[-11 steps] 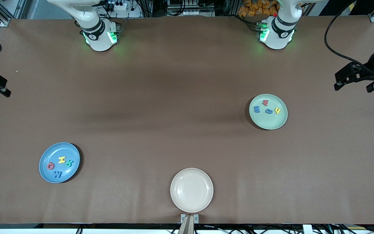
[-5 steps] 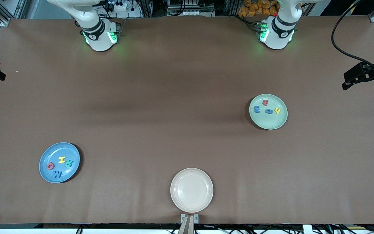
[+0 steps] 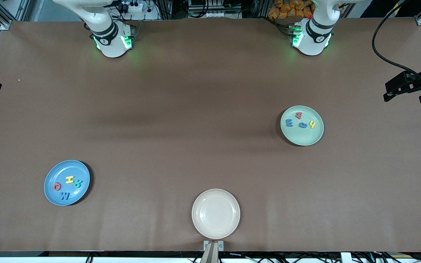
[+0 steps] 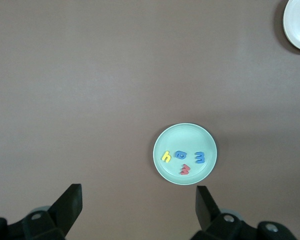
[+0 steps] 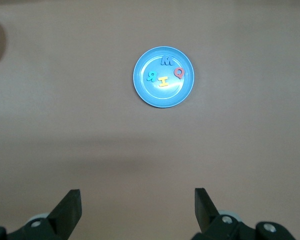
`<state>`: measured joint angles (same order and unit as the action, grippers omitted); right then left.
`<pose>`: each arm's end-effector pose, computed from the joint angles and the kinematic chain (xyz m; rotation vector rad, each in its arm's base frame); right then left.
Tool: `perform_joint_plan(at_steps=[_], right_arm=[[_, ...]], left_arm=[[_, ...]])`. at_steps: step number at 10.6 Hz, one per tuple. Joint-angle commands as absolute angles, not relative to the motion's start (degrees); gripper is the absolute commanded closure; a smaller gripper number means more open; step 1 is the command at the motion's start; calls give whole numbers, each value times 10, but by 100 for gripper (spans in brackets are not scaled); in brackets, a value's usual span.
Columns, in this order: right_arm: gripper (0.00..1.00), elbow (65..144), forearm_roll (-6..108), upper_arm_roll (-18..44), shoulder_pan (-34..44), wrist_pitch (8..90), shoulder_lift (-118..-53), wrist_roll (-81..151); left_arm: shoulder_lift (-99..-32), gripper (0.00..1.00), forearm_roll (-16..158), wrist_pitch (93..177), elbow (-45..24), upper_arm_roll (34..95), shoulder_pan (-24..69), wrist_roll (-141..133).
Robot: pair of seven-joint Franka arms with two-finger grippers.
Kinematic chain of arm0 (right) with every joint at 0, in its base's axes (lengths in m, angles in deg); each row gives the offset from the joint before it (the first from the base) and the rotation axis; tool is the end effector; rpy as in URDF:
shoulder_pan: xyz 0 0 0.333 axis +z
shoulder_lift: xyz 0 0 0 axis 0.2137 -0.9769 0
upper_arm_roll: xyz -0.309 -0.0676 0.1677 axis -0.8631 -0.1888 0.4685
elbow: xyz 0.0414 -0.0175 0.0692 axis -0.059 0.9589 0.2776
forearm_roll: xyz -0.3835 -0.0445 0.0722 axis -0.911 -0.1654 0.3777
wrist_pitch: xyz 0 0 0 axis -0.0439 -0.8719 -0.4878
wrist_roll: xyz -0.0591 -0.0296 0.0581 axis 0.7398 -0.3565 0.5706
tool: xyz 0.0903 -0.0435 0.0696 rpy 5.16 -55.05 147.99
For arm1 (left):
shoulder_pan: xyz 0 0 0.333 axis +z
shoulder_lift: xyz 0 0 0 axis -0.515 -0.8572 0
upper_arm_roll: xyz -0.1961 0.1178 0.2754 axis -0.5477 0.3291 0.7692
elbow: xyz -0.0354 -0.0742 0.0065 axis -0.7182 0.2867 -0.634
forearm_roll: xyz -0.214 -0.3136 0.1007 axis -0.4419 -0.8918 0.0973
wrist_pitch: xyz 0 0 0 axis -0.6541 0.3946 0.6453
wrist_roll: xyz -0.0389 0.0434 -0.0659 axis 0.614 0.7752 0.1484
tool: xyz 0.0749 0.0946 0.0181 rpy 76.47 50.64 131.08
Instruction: Sort uppercase to blue plate, lowercase to green plate
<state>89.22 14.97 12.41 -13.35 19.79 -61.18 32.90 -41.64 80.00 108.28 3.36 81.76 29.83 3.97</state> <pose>0.5388 -0.0646 0.7097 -3.1357 -0.0075 -0.1093 0.5669 -0.0224 0.6710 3.1380 -0.1120 0.0695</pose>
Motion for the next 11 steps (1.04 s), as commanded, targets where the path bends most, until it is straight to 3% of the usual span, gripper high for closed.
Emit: perform_joint_plan(at_steps=[1,6,11], right_arm=[[0,889,132,130,-140,196,-607,339],[0,889,136,132,-140,202,-607,339],[0,889,139,132,-140,202,-607,340]], left_arm=[[-416,0,788,1076,36,817,304,34],[-415,0,788,1079,35,818,305,33],[-377,0,789,1109,-25,819,300,32]])
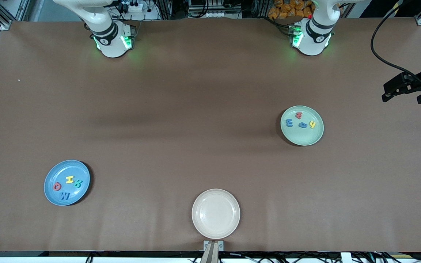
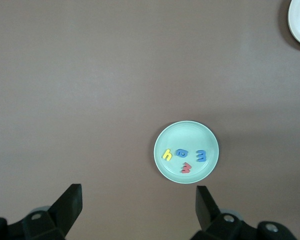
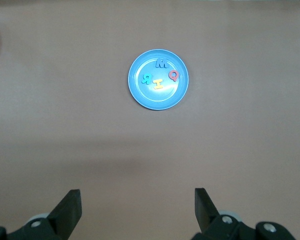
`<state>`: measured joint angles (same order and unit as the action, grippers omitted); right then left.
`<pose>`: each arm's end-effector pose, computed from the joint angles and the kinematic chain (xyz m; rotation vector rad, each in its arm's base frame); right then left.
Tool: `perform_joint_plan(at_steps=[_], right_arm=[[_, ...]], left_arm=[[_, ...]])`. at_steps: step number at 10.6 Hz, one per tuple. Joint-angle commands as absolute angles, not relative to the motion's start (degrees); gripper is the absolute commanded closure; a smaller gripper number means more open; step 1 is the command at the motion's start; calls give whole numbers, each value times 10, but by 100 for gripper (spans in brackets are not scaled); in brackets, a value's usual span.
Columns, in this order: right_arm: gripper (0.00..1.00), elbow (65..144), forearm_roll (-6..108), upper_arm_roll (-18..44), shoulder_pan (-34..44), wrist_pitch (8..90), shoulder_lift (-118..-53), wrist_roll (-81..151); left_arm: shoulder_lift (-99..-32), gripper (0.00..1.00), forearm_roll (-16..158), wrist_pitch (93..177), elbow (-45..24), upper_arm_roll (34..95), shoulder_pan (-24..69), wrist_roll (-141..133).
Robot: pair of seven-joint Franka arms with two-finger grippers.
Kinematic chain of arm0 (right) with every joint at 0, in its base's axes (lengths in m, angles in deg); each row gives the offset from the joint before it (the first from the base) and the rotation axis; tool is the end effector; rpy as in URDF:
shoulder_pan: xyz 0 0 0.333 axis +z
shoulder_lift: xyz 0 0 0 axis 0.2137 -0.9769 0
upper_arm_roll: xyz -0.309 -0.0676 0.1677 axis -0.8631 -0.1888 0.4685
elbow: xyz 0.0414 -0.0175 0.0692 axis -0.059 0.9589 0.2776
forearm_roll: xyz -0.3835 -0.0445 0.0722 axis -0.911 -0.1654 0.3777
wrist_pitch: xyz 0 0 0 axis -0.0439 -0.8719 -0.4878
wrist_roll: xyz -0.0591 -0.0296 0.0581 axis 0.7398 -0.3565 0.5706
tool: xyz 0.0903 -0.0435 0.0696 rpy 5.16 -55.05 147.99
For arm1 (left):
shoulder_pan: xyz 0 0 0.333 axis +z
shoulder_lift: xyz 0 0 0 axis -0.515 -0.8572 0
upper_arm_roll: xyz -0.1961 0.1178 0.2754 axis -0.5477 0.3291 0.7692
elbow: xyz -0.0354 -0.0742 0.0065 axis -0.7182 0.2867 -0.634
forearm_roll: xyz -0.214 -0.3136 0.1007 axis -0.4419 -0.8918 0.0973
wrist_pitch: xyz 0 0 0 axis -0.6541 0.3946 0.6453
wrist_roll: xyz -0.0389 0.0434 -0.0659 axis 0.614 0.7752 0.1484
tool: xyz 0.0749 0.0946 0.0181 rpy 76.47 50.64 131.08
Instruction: Sort uppercase to blue plate, lowercase to green plate
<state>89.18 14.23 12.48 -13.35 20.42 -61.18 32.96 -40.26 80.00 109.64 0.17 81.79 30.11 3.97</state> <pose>0.5399 -0.0657 0.7111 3.1290 0.0058 0.1248 0.5605 -0.0192 0.6605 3.1392 -0.1036 0.0572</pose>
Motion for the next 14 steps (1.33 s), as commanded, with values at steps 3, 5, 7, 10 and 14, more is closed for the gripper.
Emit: perform_joint_plan(at_steps=[3,5,7,10,14], right_arm=[[0,889,140,132,-140,201,-607,340],[0,890,141,133,-140,199,-606,340],[0,891,143,133,-139,197,-604,341],[0,892,147,133,-140,195,-604,341],[0,892,150,132,-140,194,-603,341]], left_arm=[[-371,0,791,1108,-29,837,280,26],[-365,0,790,1107,-29,858,252,24],[-367,0,790,1107,-30,866,241,23],[-370,0,790,1107,-30,866,241,17],[-370,0,788,1108,-33,832,283,19]])
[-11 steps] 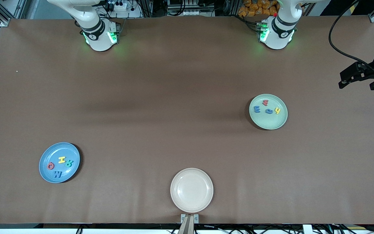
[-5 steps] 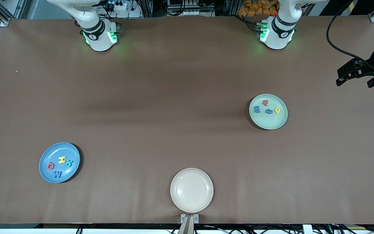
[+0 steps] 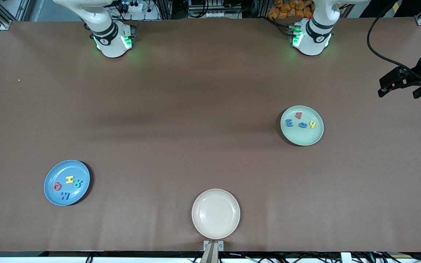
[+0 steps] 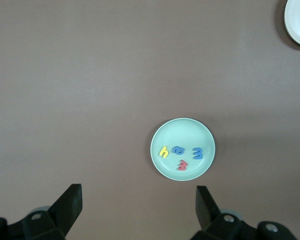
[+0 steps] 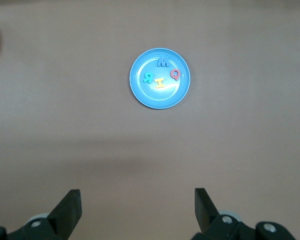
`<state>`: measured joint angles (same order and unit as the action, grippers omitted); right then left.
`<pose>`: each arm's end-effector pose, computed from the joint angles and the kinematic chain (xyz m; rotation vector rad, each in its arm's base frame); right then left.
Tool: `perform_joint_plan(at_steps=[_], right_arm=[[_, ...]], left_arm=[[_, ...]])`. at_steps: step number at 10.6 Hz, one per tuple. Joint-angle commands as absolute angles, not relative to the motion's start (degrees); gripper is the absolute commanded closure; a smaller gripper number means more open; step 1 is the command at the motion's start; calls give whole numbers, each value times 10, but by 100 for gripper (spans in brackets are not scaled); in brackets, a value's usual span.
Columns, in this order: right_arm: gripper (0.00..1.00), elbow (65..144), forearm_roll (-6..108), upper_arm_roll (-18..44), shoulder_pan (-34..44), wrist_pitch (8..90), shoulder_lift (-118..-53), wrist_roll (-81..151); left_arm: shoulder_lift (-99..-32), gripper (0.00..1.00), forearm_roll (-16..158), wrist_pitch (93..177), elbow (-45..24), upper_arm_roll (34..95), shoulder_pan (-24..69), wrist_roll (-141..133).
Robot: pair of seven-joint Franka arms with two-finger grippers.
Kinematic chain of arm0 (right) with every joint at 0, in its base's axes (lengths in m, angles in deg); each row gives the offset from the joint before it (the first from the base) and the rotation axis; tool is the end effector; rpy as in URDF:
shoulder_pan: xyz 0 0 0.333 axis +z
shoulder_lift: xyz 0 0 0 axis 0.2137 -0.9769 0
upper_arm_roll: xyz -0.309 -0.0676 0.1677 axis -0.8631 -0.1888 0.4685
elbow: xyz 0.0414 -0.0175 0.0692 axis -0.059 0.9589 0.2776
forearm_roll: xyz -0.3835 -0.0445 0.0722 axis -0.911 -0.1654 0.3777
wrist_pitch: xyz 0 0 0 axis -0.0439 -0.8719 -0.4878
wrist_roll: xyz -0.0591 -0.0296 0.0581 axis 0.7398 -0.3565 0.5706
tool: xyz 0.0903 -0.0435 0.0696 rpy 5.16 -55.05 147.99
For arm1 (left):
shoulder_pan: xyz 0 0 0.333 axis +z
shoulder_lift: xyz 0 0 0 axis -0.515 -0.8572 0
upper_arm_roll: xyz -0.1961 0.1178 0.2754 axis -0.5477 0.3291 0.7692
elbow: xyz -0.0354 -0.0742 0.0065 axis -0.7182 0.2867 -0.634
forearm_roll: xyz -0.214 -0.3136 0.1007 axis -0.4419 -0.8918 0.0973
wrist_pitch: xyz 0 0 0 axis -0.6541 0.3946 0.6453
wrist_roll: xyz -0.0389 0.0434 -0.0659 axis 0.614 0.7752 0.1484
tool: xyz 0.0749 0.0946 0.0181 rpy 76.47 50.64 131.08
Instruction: Sort uppercase to blue plate, lowercase to green plate
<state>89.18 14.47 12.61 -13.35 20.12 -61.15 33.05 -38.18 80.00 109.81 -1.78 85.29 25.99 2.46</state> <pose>0.5393 -0.0639 0.7109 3.1341 0.0075 0.1185 0.5477 -0.0244 0.6647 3.1380 -0.0792 0.0653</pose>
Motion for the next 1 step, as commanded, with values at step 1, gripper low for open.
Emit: perform_joint_plan(at_steps=[1], right_arm=[[0,892,150,132,-140,193,-603,341]], left_arm=[[-371,0,788,1108,-33,830,286,19]])
